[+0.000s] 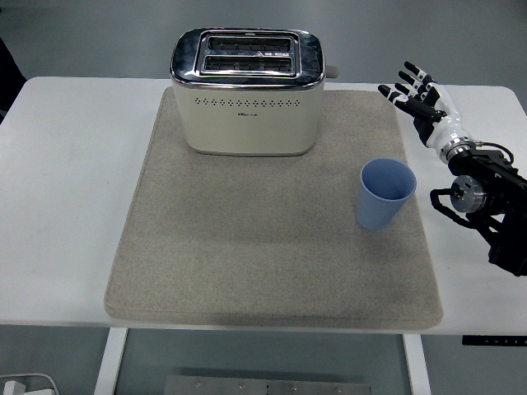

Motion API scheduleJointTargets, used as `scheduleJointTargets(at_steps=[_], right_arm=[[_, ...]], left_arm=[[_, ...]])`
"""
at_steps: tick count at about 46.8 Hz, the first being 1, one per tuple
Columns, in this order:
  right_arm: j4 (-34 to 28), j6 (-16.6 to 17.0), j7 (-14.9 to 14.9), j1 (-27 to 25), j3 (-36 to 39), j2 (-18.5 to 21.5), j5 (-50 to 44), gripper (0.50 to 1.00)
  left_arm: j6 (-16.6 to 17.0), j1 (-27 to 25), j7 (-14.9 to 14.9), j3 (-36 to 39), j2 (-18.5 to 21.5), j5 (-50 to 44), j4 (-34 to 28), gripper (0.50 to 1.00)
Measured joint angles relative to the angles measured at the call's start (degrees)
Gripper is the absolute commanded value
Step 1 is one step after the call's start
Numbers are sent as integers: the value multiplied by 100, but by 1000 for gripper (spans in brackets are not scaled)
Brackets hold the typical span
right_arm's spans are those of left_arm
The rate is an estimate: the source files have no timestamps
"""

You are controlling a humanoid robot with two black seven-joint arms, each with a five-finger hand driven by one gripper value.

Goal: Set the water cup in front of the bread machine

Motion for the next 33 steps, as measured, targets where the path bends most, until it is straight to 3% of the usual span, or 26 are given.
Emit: scheduleJointTargets(at_steps=[19,33], right_arm=[[122,741,224,-15,-28,-531,-490,938],[1723,1022,987,-714,-19,-1822,-1470,936]], left_arm=[[0,0,0,0,0,0,2,1000],[0,2,1,0,0,0,-1,1000]])
